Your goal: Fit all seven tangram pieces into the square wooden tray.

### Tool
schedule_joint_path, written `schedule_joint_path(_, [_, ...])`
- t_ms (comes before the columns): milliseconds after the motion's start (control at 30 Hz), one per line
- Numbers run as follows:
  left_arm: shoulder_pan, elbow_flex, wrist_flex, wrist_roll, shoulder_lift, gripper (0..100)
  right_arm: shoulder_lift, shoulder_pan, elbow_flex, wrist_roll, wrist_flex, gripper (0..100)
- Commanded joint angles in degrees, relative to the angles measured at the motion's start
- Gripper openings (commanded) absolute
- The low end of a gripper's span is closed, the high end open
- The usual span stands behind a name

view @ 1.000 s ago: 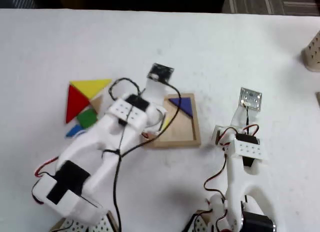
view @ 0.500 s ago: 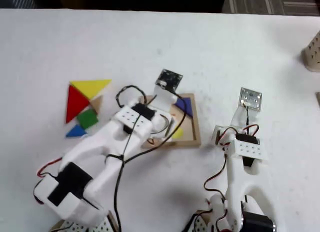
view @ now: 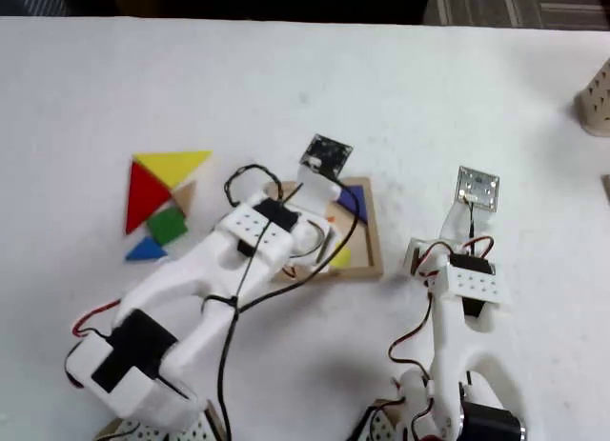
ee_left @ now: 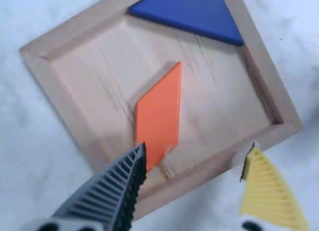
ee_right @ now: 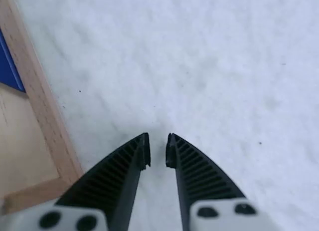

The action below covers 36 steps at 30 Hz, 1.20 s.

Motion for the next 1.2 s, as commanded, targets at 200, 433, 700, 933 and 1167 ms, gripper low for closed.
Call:
schedule_joint_path(200, [2.51, 7.56, -4.04, -8.79, -12.53, 9, -2.15, -0.48, -0.26, 0.70, -0.84, 6.2])
schedule_joint_path(433, [2.59, 2.90, -5.80, -7.74, -0.57, 2, -2.15, -0.48, -0.26, 0.70, -0.84, 6.2])
schedule_joint_path(700, [1.45, -8.97, 2.73, -7.65, 9.54, 2, -2.15, -0.31, -0.26, 0.70, -0.84, 6.2])
schedule_joint_path(933, [-7.34, -14.33, 0.09, -2.20, 13.14, 2, -2.15, -0.40, -0.26, 0.70, -0.84, 6.1])
schedule_joint_path(1167, [-10.15, -16.00, 0.70, -1.93, 12.62, 2, -2.15, -0.40, -0.26, 0.70, -0.84, 6.1])
